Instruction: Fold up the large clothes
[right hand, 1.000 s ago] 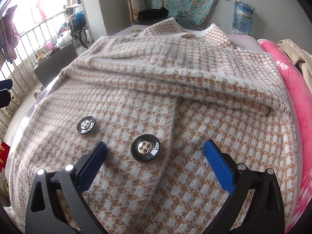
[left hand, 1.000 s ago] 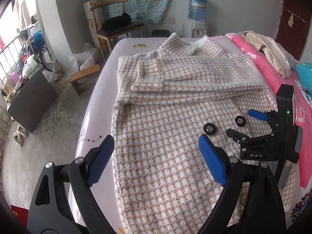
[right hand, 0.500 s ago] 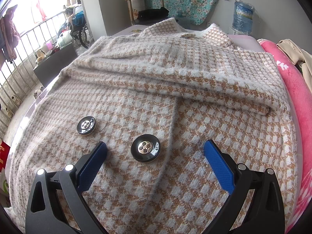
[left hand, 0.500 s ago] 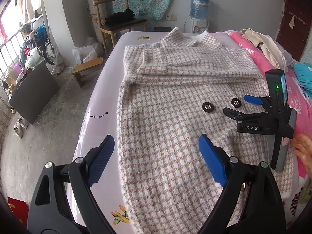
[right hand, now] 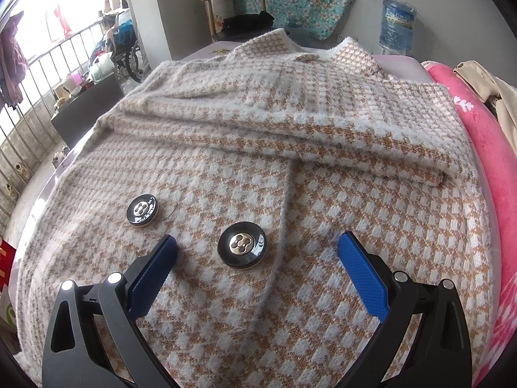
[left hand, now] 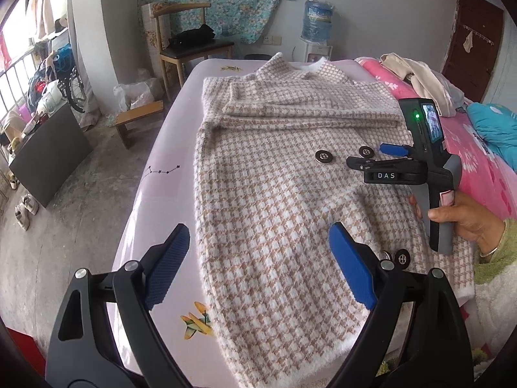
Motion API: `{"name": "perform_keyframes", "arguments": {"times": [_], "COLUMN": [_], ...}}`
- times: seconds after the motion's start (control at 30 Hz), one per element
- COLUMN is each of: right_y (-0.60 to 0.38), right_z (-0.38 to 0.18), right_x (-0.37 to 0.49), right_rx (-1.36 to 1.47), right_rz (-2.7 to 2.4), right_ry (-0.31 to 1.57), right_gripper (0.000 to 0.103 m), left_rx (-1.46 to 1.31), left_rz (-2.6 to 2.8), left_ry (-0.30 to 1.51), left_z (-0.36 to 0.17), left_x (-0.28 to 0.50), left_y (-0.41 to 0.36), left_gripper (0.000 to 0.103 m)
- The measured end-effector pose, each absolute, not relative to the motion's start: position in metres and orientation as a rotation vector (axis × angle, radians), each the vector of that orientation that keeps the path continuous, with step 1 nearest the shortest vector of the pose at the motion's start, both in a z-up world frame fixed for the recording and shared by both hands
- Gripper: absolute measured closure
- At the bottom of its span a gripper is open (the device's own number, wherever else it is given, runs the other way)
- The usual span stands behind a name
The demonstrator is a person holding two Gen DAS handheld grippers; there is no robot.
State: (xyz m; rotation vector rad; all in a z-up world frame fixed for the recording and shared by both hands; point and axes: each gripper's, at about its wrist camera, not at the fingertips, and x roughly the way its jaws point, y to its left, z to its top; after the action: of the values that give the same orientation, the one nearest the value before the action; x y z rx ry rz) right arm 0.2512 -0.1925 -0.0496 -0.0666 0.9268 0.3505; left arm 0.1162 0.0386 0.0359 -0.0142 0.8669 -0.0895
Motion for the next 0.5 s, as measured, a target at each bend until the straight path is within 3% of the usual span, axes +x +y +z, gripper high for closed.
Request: {"name": "perform_keyframes", "arguments": {"times": [0.33, 0.5], "right_y": [-0.196, -0.208], "right_z": [-0.045, -0.017], "right_x": [0.246, 0.193], "right_rx": [-0.045, -0.086], "right_rz": [0.309, 0.263], "right_ry": [0.962, 0.887], "right_gripper": [0.006, 0.006], "left_rx": [-0.103, -0.127], "left_rz": [-0.029, -0.025], "left_ry": [0.86, 0.868], "left_z": [0.017, -0.004], "left_x": [0.072, 0.051], "left_y": [0.066, 0.08], "left_gripper": [0.019, 0.019]}}
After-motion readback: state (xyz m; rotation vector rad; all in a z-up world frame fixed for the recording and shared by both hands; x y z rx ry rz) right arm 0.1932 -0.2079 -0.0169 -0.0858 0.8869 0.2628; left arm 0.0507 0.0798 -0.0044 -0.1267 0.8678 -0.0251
